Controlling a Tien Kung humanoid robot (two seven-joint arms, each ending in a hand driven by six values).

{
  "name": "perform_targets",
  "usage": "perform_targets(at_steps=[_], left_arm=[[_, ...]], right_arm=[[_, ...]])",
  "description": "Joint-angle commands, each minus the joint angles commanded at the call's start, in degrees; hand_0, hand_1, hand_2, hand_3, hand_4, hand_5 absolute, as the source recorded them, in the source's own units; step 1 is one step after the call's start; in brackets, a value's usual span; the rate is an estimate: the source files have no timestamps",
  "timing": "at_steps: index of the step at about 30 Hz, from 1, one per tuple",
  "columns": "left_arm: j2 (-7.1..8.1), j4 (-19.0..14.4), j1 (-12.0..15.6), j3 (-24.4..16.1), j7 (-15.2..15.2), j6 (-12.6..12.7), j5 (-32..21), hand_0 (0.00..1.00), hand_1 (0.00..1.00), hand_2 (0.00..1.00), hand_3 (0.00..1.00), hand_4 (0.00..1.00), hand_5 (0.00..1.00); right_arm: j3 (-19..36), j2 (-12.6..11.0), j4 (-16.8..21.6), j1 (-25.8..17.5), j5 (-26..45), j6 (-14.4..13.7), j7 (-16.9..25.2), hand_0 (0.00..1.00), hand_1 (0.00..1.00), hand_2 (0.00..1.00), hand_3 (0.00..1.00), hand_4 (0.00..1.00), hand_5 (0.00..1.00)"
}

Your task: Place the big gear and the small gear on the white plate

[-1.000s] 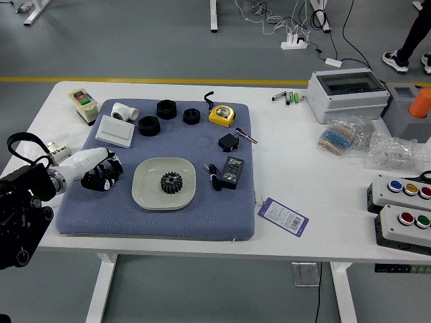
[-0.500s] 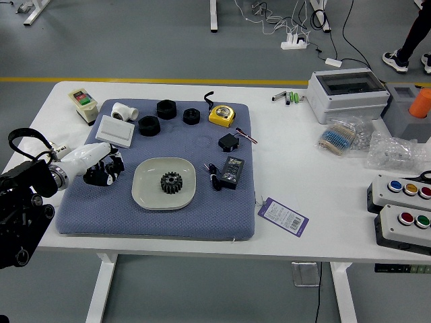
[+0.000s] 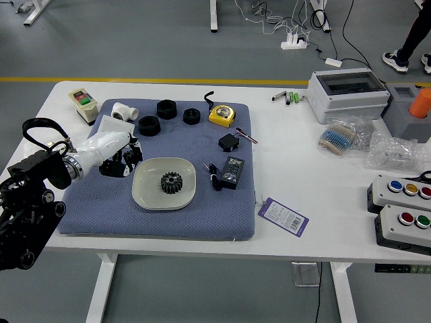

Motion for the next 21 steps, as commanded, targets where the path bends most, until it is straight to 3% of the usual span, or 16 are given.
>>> perform_targets(at_steps=[5,6,11,12,17,18,21], left_arm=[[0.09,-1.7,0.2,2.8,0.9,0.5,0.0,0.304,0.274,0.328,0.439,0.061,0.002],[0.13,-1.9,0.3,3.5,1.4,0.6,0.0,0.365,0.347,0.420,0.557,0.965,0.085],[0.23,-1.4,0.5,5.2,3.3,1.0,0.0,0.365,0.347,0.420,0.557,0.965,0.085],[0.25,-1.1,0.5,5.3,3.7,1.0,0.0,0.388,0.448,0.533,0.701,0.998,0.311],[0.48,-0.9,0.6,5.2,4.7,0.9,0.0,0.388,0.448,0.533,0.701,0.998,0.311],[0.57,-1.0,0.6,5.2,4.7,0.9,0.0,0.400,0.517,0.611,0.714,0.998,0.333],[0.66,-1.1,0.6,5.1,4.9,0.9,0.0,0.400,0.517,0.611,0.714,0.998,0.333]], right_arm=[[0.1,0.0,0.0,0.1,-0.1,0.0,0.0,0.698,0.708,0.736,0.562,0.787,0.641],[0.1,-0.1,0.0,0.1,0.0,0.0,0.0,0.698,0.708,0.737,0.563,0.787,0.642],[0.4,-0.1,0.0,0.3,-0.1,0.0,0.1,0.698,0.708,0.737,0.563,0.787,0.642],[0.4,-0.1,0.0,0.3,-0.1,0.0,0.1,0.698,0.708,0.737,0.563,0.788,0.641],[0.4,-0.1,0.0,0.4,-0.1,0.0,0.1,0.698,0.708,0.737,0.563,0.788,0.641],[0.4,-0.1,0.0,0.4,-0.1,0.0,0.1,0.698,0.708,0.737,0.563,0.788,0.642],[0.4,-0.1,0.0,0.4,-0.1,0.0,0.0,0.698,0.708,0.737,0.563,0.788,0.642]])
